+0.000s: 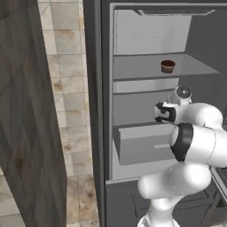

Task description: Take the cupcake and donut from the fridge and place them on the empty tray on the dining counter.

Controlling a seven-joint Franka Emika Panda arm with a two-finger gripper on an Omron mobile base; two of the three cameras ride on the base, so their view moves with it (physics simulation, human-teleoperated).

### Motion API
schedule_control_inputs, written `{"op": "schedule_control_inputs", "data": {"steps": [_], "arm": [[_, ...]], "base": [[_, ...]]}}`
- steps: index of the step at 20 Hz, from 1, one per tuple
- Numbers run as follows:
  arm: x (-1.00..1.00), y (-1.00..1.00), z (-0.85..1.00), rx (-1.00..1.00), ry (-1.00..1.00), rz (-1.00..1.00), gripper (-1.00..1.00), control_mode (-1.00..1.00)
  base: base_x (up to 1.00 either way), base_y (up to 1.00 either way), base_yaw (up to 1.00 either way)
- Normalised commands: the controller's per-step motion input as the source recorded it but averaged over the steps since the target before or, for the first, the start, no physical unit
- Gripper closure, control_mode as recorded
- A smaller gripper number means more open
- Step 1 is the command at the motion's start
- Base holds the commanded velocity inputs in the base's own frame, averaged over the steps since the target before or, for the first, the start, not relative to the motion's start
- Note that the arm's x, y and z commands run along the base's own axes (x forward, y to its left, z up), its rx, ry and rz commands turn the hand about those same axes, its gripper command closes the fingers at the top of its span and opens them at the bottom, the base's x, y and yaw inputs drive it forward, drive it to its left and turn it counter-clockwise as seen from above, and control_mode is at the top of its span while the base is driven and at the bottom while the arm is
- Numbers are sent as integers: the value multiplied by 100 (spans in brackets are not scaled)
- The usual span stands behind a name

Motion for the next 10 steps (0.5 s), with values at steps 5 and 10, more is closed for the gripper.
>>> {"op": "schedule_control_inputs", "data": {"steps": [5, 10], "arm": [[37, -3, -24, 0, 0, 0, -100, -100], [43, -12, -21, 0, 0, 0, -100, -100]], "base": [[0, 0, 0], [0, 0, 0]]}}
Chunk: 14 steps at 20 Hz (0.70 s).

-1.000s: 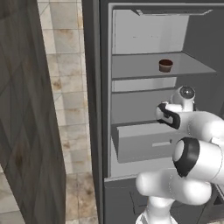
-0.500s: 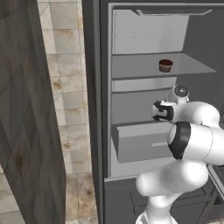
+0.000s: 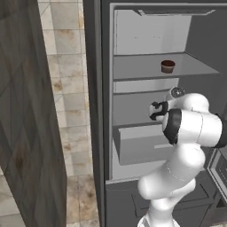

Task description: Take the cupcake and donut from the fridge and place them on the empty tray on the dining counter.

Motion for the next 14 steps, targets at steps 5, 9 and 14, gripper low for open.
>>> {"op": "schedule_control_inputs", "data": {"steps": [5, 9, 14], "arm": [[46, -25, -18, 0, 0, 1, -100, -100], [41, -35, -22, 0, 0, 2, -100, -100], [24, -43, -31, 0, 0, 3, -100, -100]], "base": [[0, 0, 0], [0, 0, 0], [0, 0, 0]]}}
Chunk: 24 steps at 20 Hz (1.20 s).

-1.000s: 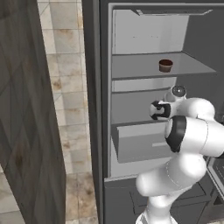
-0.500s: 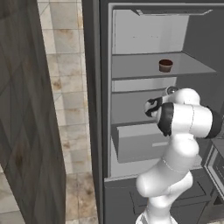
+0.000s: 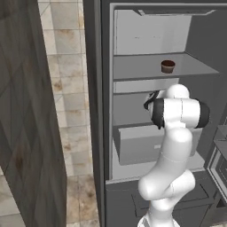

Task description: Take the cupcake and donut from the fridge and place them on the empty tray on the dining counter.

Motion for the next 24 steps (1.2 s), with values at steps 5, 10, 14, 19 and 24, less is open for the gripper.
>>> {"op": "schedule_control_inputs", "data": {"steps": [5, 10, 14, 19, 24], "arm": [[9, -23, -41, 0, 0, 1, -100, -100], [-20, 2, -69, -1, -1, 0, -100, -100], [-49, 32, -76, -5, -8, 0, -100, -100], [-48, 12, -52, -2, 0, 0, -100, -100], [2, -5, -34, 0, 7, 0, 100, -100]], "base": [[0, 0, 0], [0, 0, 0], [0, 0, 0], [0, 0, 0], [0, 0, 0]]}}
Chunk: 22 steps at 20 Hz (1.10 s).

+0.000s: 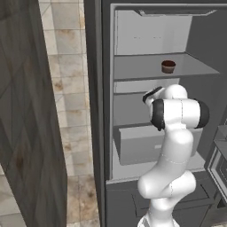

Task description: Take the cupcake and donut from the fridge and place them on the empty tray on the dining counter.

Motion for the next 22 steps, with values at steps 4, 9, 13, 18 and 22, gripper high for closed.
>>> {"op": "schedule_control_inputs", "data": {"steps": [4, 9, 13, 18, 22], "arm": [[-5, -4, -20, 0, 0, 0, 100, -100], [-90, 0, -7, 0, -7, 5, 100, -100], [-100, 0, 34, 0, -4, 8, 100, -100], [-98, 2, 99, -6, 0, 15, 100, -100], [-86, 9, 100, -14, 2, 9, 100, -100]], "base": [[0, 0, 0], [0, 0, 0], [0, 0, 0], [0, 0, 0], [0, 0, 0]]}}
